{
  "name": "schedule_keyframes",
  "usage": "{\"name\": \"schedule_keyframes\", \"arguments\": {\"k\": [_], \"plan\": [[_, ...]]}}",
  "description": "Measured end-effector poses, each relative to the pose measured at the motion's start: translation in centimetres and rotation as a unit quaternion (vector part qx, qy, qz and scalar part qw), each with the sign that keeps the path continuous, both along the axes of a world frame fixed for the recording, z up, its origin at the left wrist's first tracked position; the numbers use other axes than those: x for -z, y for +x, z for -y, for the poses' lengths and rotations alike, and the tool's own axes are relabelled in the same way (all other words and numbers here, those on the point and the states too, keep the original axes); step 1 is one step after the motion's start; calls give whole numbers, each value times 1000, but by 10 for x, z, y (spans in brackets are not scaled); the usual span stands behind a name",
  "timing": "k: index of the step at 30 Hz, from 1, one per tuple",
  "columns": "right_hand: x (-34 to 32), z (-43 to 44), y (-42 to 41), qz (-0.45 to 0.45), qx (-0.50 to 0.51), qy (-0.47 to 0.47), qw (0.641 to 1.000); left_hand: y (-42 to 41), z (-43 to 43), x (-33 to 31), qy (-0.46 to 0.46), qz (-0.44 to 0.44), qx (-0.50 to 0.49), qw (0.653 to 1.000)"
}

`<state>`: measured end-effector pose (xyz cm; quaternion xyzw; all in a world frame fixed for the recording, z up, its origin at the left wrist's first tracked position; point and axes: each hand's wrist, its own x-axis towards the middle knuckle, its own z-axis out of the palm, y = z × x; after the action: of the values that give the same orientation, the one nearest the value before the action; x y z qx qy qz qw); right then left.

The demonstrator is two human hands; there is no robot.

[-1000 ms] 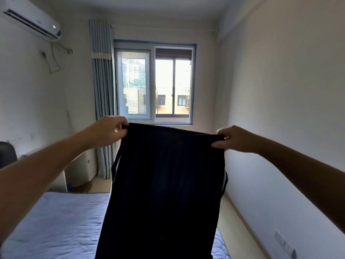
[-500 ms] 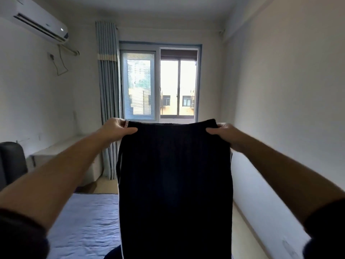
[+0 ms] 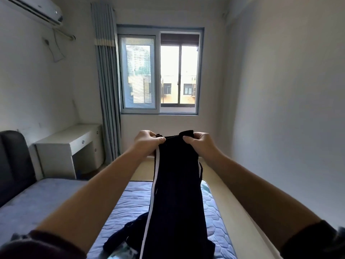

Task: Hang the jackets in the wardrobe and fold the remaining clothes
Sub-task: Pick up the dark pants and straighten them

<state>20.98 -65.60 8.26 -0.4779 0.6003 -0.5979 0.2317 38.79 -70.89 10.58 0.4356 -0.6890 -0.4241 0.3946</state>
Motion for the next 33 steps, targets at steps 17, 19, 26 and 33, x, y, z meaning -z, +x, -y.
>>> {"name": "schedule_keyframes", "arguments": {"k": [17,19,26,33], "plan": [[38,-75,-15,259,-169,-57,949,65,4,47,64,-160,168,971],[37,-81,-23,301,-187,-31,935,81,11,48,16,-102,205,973],[35,-78,-4,284,-218,-10,933,75,-9,48,-150,256,288,911],[25,-73,13,219,-205,-12,954,55,-44,87,-28,73,380,922]]}}
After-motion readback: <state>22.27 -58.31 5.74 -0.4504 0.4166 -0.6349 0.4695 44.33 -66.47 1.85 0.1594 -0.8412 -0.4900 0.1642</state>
